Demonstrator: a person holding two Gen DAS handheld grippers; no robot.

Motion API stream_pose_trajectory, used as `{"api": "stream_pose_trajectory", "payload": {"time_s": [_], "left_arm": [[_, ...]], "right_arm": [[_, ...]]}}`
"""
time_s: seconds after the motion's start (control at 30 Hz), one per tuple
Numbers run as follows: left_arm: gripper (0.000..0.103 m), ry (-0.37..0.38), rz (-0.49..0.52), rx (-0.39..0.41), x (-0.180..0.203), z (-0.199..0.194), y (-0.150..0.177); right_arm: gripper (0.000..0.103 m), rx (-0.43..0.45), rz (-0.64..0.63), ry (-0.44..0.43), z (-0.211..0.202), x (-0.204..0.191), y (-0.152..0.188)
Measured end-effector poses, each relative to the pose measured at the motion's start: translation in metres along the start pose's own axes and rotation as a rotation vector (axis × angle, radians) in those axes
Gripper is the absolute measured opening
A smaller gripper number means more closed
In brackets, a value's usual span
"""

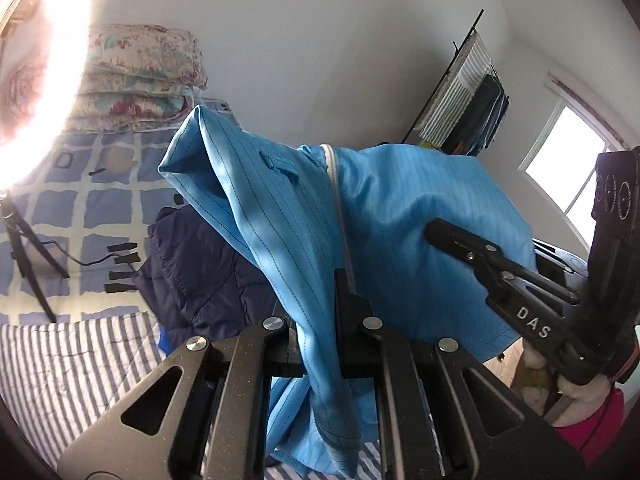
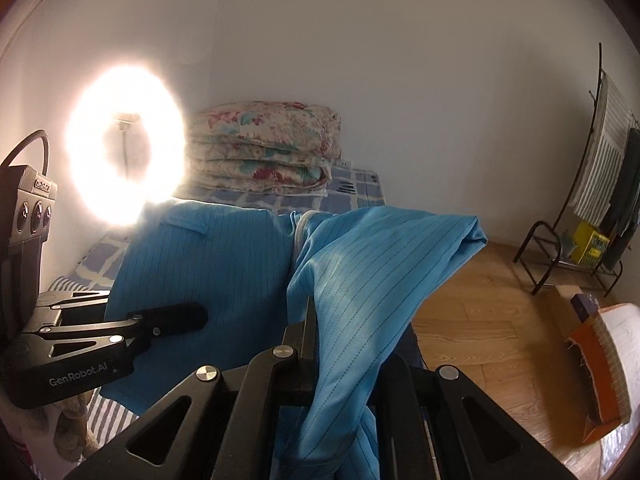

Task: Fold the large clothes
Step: 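Lift the folded coat with both tools and carry it toward the clothes stack, then lower the coat onto the dark clothes stack with both tools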

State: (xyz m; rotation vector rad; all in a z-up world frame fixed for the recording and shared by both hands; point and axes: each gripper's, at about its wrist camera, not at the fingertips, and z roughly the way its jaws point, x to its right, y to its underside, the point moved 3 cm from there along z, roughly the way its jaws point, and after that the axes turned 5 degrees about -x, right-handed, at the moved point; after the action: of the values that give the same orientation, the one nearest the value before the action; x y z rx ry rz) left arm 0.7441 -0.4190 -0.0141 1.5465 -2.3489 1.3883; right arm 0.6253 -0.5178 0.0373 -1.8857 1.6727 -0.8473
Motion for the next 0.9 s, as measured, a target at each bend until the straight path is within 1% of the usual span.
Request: {"api": "stream_pose_trajectory", "payload": {"time_s": [0.13,0.27,0.4,0.53,0.57,0.6,0.63,0.67,0.7,0.73,0.77,0.8,0.83,0.87,0.9], "left_arm": [[0.006,-0.011,0.008,-0.003,-0.012,0.018,-0.004],[0.006,-0.036,-0.005,-0.023,-0.037,0.044,-0.003],[0.006,-0.103,0.008,-0.036,-0.057,0.062,0.002],[0.006,-0.179,-0.025,-0.068,-0.083,0.081,0.009],[0.008,-0.200,-0.030,-0.072,-0.088,0.084,0.012],[0.015,-0.221,-0.029,-0.073,-0.091,0.086,0.015],[0.019,-0.241,-0.025,-0.071,-0.092,0.088,0.017],[0.025,-0.274,-0.018,-0.062,-0.094,0.089,0.018],[0.030,-0.294,-0.018,-0.057,-0.095,0.090,0.020],[0.032,-0.312,-0.023,-0.061,-0.096,0.090,0.022],[0.036,-0.326,-0.029,-0.062,-0.096,0.090,0.024],[0.040,-0.343,-0.030,-0.068,-0.096,0.089,0.027],[0.042,-0.358,-0.031,-0.073,-0.098,0.090,0.027],[0.047,-0.378,-0.033,-0.078,-0.099,0.089,0.029],[0.047,-0.382,-0.030,-0.079,-0.098,0.087,0.030]], "right_arm": [[0.003,-0.005,0.010,-0.004,0.024,0.012,0.001],[0.003,-0.043,0.000,0.013,0.059,0.026,0.007],[0.003,-0.093,0.033,0.049,0.089,0.049,0.023],[0.004,-0.150,0.087,0.083,0.114,0.072,0.032],[0.005,-0.167,0.092,0.097,0.121,0.076,0.033],[0.006,-0.187,0.094,0.117,0.130,0.078,0.036],[0.010,-0.199,0.098,0.130,0.131,0.080,0.039],[0.018,-0.220,0.106,0.143,0.137,0.082,0.043],[0.023,-0.257,0.111,0.164,0.145,0.084,0.046],[0.033,-0.273,0.111,0.179,0.151,0.088,0.047],[0.040,-0.285,0.109,0.214,0.154,0.090,0.050],[0.043,-0.289,0.108,0.237,0.156,0.092,0.051],[0.048,-0.293,0.112,0.259,0.154,0.095,0.054],[0.052,-0.301,0.127,0.289,0.154,0.101,0.056],[0.053,-0.308,0.142,0.311,0.154,0.106,0.058]]}}
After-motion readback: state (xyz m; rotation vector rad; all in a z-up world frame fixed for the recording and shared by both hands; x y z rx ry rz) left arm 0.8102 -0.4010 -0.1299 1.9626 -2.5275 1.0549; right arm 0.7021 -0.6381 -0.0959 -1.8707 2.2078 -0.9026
